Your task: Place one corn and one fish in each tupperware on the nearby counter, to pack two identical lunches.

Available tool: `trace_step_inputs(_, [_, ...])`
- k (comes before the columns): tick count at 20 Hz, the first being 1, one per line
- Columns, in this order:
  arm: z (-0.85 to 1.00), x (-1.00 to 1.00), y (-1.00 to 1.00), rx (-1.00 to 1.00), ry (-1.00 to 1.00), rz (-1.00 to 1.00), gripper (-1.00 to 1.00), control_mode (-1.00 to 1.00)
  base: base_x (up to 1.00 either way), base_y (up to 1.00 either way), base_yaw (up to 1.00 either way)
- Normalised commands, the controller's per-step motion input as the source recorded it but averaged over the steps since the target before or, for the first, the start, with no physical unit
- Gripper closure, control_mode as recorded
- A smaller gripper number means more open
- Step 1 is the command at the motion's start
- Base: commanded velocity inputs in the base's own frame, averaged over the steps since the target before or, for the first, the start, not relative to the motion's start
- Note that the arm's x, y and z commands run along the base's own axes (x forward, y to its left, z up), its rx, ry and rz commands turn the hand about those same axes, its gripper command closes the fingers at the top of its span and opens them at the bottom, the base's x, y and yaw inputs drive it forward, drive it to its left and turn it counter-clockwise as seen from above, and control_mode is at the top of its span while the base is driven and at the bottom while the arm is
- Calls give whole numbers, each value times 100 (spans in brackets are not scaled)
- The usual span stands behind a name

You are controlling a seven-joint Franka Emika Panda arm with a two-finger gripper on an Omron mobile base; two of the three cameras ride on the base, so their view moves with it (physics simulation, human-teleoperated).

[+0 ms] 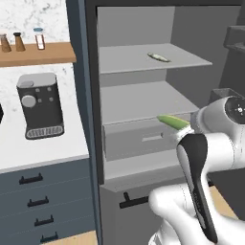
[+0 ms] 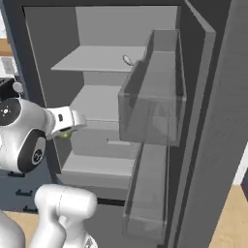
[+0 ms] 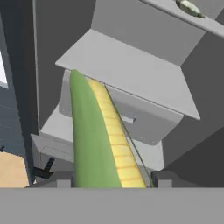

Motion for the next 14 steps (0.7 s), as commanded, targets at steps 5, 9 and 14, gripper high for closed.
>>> trace_step_inputs(5, [0, 0, 0, 0, 0, 0, 100, 100, -90, 96, 1])
trace_step_inputs(9, [0, 0, 0, 0, 0, 0, 100, 100, -23, 100, 0])
trace_step_inputs(14, [0, 0, 0, 0, 0, 0, 100, 100, 9, 100, 0])
